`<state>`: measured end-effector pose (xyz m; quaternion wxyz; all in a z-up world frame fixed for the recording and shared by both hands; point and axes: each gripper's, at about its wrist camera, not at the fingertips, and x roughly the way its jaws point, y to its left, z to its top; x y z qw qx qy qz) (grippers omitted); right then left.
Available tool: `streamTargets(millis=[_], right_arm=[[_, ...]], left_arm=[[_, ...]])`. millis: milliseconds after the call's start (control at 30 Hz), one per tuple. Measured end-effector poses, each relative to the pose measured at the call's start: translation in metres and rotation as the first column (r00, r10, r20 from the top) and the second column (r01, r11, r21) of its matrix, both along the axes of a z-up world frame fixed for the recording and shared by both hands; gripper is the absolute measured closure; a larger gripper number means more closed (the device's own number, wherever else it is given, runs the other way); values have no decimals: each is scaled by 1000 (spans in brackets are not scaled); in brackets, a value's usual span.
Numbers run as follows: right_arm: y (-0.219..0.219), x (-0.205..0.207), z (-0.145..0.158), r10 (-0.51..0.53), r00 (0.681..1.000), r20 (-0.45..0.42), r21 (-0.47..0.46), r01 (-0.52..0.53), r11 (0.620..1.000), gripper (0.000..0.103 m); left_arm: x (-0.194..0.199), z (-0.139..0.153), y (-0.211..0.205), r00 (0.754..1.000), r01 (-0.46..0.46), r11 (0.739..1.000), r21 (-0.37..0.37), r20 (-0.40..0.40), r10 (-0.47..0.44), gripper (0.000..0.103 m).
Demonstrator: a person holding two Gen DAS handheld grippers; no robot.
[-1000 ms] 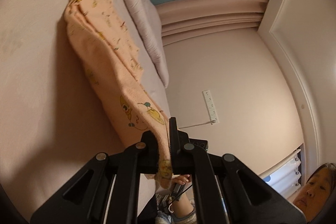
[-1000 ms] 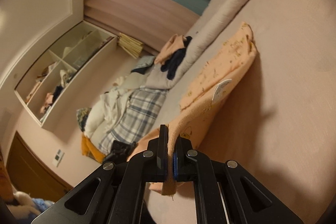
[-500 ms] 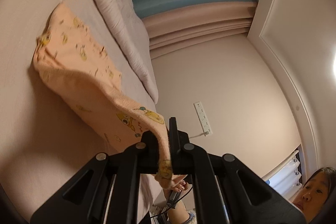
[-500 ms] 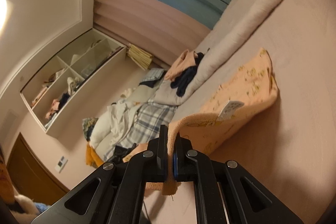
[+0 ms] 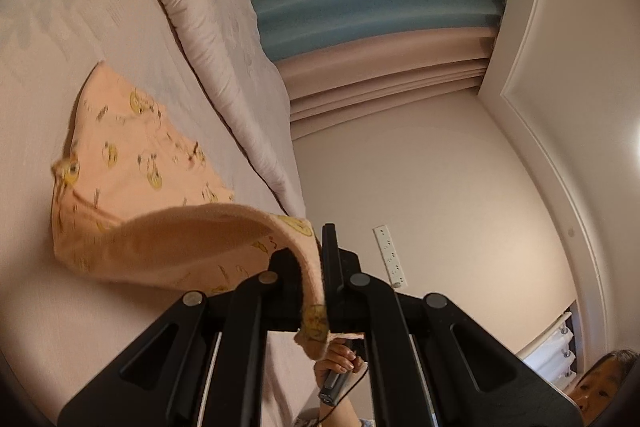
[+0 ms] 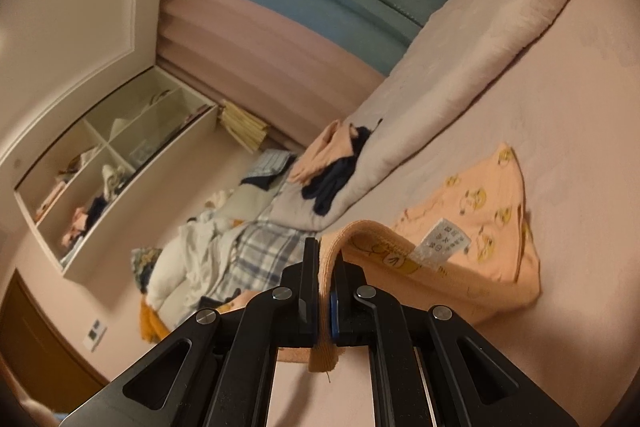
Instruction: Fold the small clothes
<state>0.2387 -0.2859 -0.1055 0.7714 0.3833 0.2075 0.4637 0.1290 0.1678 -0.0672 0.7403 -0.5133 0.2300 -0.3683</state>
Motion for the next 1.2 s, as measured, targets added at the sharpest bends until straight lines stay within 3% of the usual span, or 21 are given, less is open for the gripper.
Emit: streamTargets(millis=[267, 500, 567, 667, 733, 833, 867, 900, 933, 967, 1067, 1167, 1200], right_arm=[[21, 48, 9, -22, 1000, -18, -100, 20, 995, 96], [43, 101, 1, -73, 992, -105, -233, 46, 971, 96], [46, 121, -9, -117, 977, -177, -283, 64, 957, 96], [45, 153, -36, -188, 931, -314, -310, 87, 947, 96], [44, 165, -46, -222, 908, -357, -323, 103, 941, 96], [41, 181, -59, -233, 859, -457, -297, 99, 950, 96], [40, 185, -63, -250, 838, -485, -303, 107, 947, 95], [38, 188, -65, -272, 823, -498, -319, 118, 940, 84], [37, 190, -66, -284, 816, -503, -334, 120, 935, 66], [34, 192, -69, -278, 811, -515, -331, 111, 937, 61], [18, 190, -69, -260, 809, -527, -302, 107, 947, 61], [-3, 175, -54, -356, 824, -440, -402, 174, 899, 59], [-8, 168, -50, -364, 835, -413, -417, 182, 890, 59]], left_arm=[[49, -14, 9, 999, -26, 1000, -16, -47, 25, 100], [94, -38, 22, 984, -83, 996, 10, -156, 84, 100], [108, -49, 28, 972, -124, 992, 18, -201, 125, 100], [126, -70, 36, 940, -171, 984, 42, -291, 175, 100], [138, -81, 40, 917, -191, 979, 75, -343, 205, 100], [152, -91, 46, 883, -213, 970, 118, -401, 243, 99], [156, -96, 47, 874, -213, 970, 117, -421, 243, 99], [159, -99, 50, 860, -217, 966, 140, -441, 257, 99], [158, -100, 52, 848, -224, 959, 171, -451, 279, 93], [157, -101, 55, 838, -227, 954, 195, -460, 293, 83], [147, -103, 70, 832, -222, 950, 218, -466, 301, 74], [130, -88, 83, 837, -223, 918, 329, -418, 353, 74], [122, -80, 85, 853, -214, 910, 356, -386, 351, 74]])
